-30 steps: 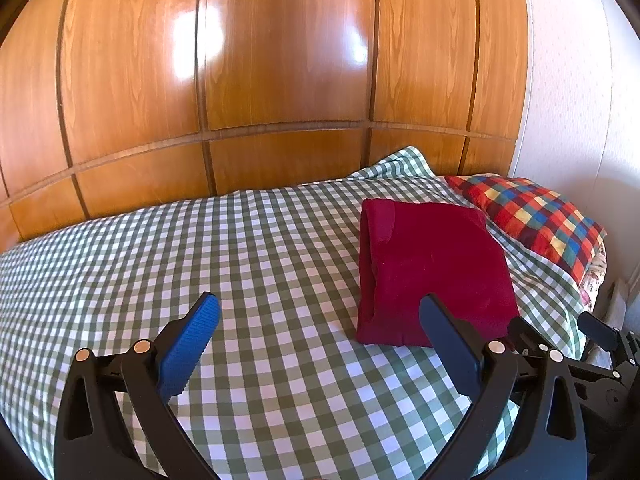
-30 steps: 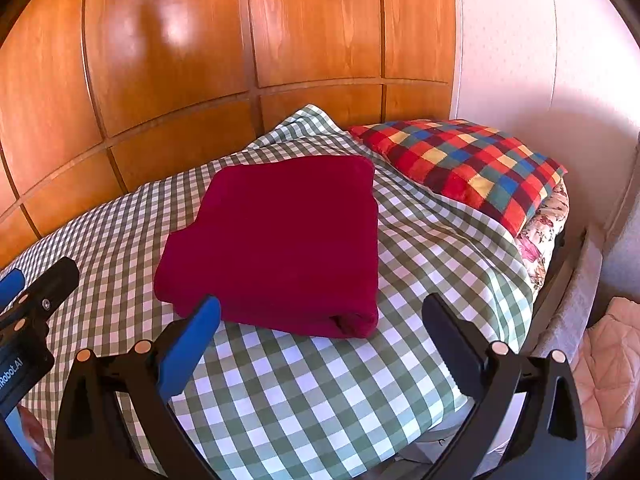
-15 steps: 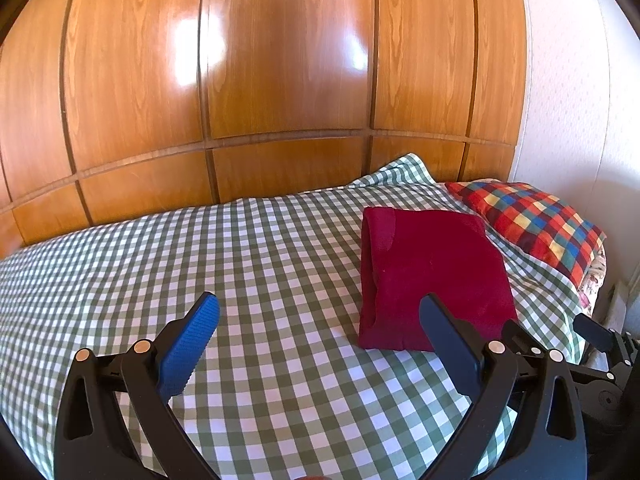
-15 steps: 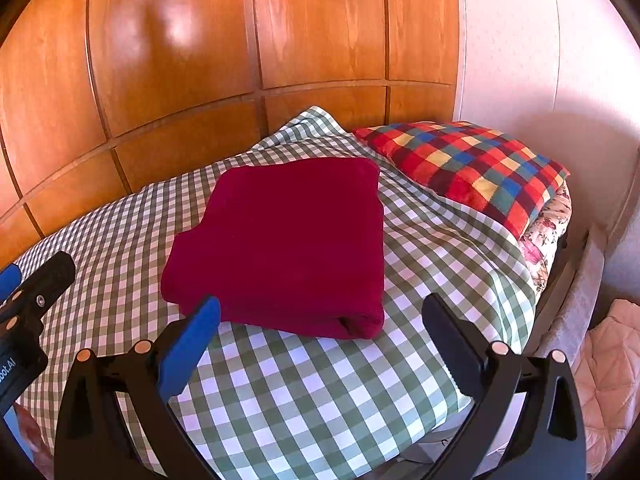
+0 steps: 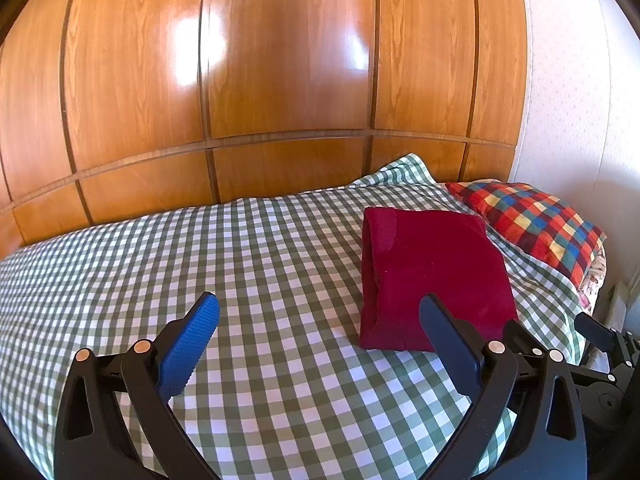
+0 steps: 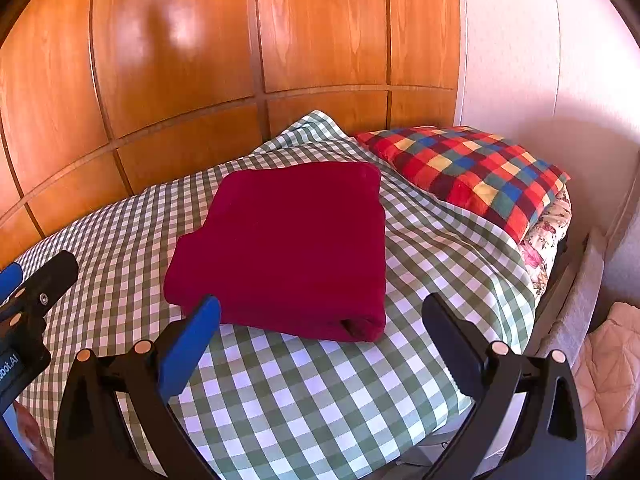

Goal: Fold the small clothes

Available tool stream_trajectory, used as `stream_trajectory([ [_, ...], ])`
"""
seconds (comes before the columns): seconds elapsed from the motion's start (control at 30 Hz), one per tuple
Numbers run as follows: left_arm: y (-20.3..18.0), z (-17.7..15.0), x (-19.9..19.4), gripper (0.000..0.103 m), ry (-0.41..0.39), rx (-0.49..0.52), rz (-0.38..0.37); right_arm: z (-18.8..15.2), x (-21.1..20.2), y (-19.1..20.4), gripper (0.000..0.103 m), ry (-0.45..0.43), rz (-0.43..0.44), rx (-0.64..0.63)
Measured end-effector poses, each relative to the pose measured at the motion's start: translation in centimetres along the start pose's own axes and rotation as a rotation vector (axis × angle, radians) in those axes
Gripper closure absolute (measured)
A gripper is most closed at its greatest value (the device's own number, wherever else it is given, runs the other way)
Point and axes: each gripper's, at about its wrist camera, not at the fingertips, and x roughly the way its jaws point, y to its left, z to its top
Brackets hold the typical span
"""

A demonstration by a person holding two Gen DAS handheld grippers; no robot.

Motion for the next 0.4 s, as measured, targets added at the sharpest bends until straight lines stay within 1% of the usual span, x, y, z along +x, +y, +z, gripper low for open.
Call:
stream_trajectory([
  [0.07, 0.15, -0.01, 0.13, 0.004, 0.006, -0.007, -0.015, -0.01, -0.09, 0.11, 0.002, -0.004, 0.001, -0.002],
  [0.2, 0.31, -0.08, 0.61, 0.004, 0.024, -0.006, -0.019, -0.14, -0.20, 0.23, 0.002, -0.009, -0.003, -0.005],
  [0.4, 0.67, -0.22, 0.94, 0.004, 0.025, -0.028, -0.008, 0.09, 0.02, -0.65, 0.002, -0.016, -0.025, 0.014],
])
